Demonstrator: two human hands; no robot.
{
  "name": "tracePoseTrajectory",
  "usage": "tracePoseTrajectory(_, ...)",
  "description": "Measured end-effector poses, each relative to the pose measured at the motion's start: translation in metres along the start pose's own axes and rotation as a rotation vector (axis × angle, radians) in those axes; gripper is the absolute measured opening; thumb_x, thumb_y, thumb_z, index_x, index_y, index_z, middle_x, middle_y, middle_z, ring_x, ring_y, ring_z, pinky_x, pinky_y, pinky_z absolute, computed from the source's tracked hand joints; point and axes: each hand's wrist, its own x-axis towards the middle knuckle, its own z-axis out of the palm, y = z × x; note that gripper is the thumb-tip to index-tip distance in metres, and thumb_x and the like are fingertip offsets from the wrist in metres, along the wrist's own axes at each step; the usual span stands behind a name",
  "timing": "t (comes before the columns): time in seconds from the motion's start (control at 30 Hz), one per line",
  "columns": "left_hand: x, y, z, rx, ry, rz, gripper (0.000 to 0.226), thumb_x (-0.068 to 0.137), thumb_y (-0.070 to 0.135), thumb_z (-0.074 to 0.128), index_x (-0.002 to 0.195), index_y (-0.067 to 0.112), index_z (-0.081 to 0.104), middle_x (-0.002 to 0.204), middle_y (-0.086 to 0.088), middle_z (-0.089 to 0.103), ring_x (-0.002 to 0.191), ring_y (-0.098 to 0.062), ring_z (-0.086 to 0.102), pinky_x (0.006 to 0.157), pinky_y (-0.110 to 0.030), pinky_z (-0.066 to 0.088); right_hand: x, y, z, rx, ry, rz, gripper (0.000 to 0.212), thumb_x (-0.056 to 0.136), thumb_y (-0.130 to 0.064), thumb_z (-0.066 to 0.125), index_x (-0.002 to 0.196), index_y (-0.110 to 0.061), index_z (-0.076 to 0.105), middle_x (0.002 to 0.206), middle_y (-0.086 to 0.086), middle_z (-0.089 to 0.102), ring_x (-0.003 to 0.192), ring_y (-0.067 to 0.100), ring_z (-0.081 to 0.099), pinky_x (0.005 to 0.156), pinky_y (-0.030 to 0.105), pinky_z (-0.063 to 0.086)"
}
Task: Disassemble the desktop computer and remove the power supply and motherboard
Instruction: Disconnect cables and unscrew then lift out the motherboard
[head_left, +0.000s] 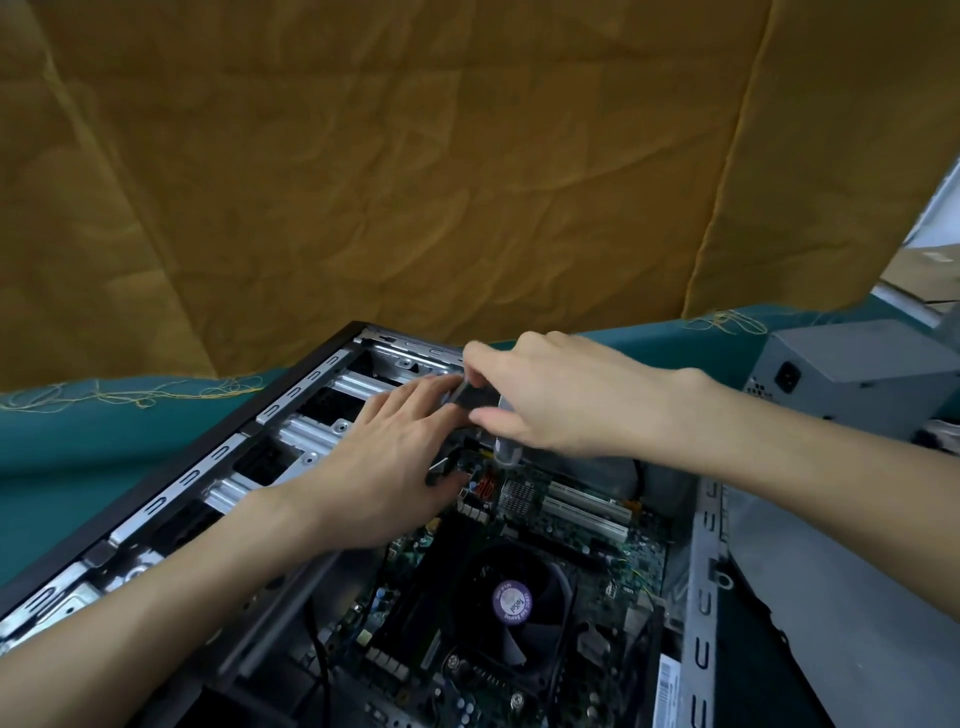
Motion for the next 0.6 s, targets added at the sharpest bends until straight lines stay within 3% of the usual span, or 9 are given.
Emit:
tracePoseTrajectory(0.03, 0.000, 0.000, 0.000, 0.004, -0.002, 0.004, 0.052, 0.094, 0.049, 0.056, 0.141, 0.030, 0.043, 0.161, 0.007, 0.019, 0.150, -0.018, 0.017, 0.120, -0.040, 0.020, 0.000, 0.003, -0.002, 0.086, -0.046, -0.026, 0.025, 0.097, -0.037, 0.063, 0.112, -0.025, 0.047, 0.084, -0.005, 0.061, 0.080, 0.024, 0.058, 0.060, 0.037, 0.039)
tracePoseTrajectory(0.13, 0.001, 0.001, -0.002, 0.023, -0.015, 0.009, 0.056, 0.094, 0.049, 0.054, 0.145, 0.032, 0.038, 0.159, 0.007, 0.021, 0.149, -0.018, 0.018, 0.120, -0.039, 0.020, -0.004, 0.007, -0.014, 0.387, -0.256, -0.070, 0.044, 0.080, -0.013, 0.074, 0.113, -0.030, 0.051, 0.090, -0.014, 0.072, 0.088, 0.001, 0.059, 0.070, 0.031, 0.049)
tracePoseTrajectory(0.2, 0.001, 0.001, -0.002, 0.039, -0.023, 0.008, 0.053, 0.095, 0.050, 0.052, 0.144, 0.032, 0.040, 0.159, 0.006, 0.020, 0.150, -0.019, 0.017, 0.119, -0.039, 0.020, -0.009, 0.003, -0.011, 0.322, -0.186, -0.056, 0.040, 0.084, -0.034, 0.076, 0.113, -0.030, 0.048, 0.092, -0.013, 0.066, 0.082, 0.004, 0.056, 0.070, 0.033, 0.047)
tracePoseTrajectory(0.27, 0.001, 0.001, -0.002, 0.047, -0.028, -0.001, 0.047, 0.095, 0.052, 0.050, 0.138, 0.032, 0.045, 0.162, 0.004, 0.016, 0.151, -0.020, 0.015, 0.119, -0.038, 0.019, -0.012, -0.004, -0.002, 0.016, -0.018, -0.006, 0.044, 0.091, -0.063, 0.059, 0.107, -0.026, 0.041, 0.081, -0.007, 0.053, 0.067, 0.018, 0.048, 0.064, 0.039, 0.039)
tracePoseTrajectory(0.3, 0.000, 0.001, -0.002, 0.049, -0.036, -0.007, 0.046, 0.096, 0.052, 0.050, 0.136, 0.031, 0.046, 0.163, 0.004, 0.014, 0.152, -0.020, 0.013, 0.120, -0.038, 0.018, -0.011, -0.007, -0.001, -0.074, 0.027, 0.021, 0.046, 0.094, -0.068, 0.050, 0.102, -0.024, 0.038, 0.074, -0.007, 0.047, 0.060, 0.019, 0.043, 0.061, 0.040, 0.035)
tracePoseTrajectory(0.37, 0.000, 0.001, -0.002, 0.054, -0.044, -0.003, 0.047, 0.096, 0.052, 0.052, 0.137, 0.030, 0.045, 0.163, 0.004, 0.014, 0.152, -0.020, 0.012, 0.121, -0.039, 0.018, -0.008, -0.007, -0.001, -0.004, 0.027, -0.004, 0.036, 0.098, -0.055, 0.054, 0.099, -0.022, 0.041, 0.072, -0.008, 0.047, 0.066, 0.022, 0.050, 0.062, 0.040, 0.037)
tracePoseTrajectory(0.43, 0.000, 0.002, -0.003, 0.064, -0.042, 0.017, 0.052, 0.096, 0.050, 0.052, 0.144, 0.032, 0.042, 0.160, 0.005, 0.018, 0.151, -0.020, 0.015, 0.120, -0.038, 0.019, -0.006, -0.001, -0.006, 0.251, -0.114, -0.059, 0.022, 0.091, -0.022, 0.067, 0.106, -0.024, 0.051, 0.086, -0.011, 0.058, 0.091, 0.018, 0.057, 0.073, 0.041, 0.047)
tracePoseTrajectory(0.5, -0.001, 0.003, -0.003, 0.073, -0.042, 0.024, 0.055, 0.096, 0.049, 0.052, 0.146, 0.034, 0.039, 0.158, 0.006, 0.020, 0.150, -0.019, 0.015, 0.120, -0.038, 0.019, -0.006, 0.003, -0.012, 0.362, -0.222, -0.082, 0.039, 0.083, -0.007, 0.067, 0.112, -0.029, 0.052, 0.096, -0.014, 0.059, 0.099, 0.015, 0.055, 0.081, 0.044, 0.051)
tracePoseTrajectory(0.6, -0.001, 0.003, -0.002, 0.076, -0.041, 0.016, 0.048, 0.096, 0.049, 0.051, 0.140, 0.031, 0.045, 0.162, 0.004, 0.015, 0.153, -0.020, 0.010, 0.121, -0.039, 0.018, -0.007, -0.001, -0.005, 0.171, -0.105, 0.003, 0.036, 0.091, -0.049, 0.065, 0.113, -0.027, 0.047, 0.090, -0.008, 0.055, 0.080, 0.019, 0.056, 0.062, 0.040, 0.047)
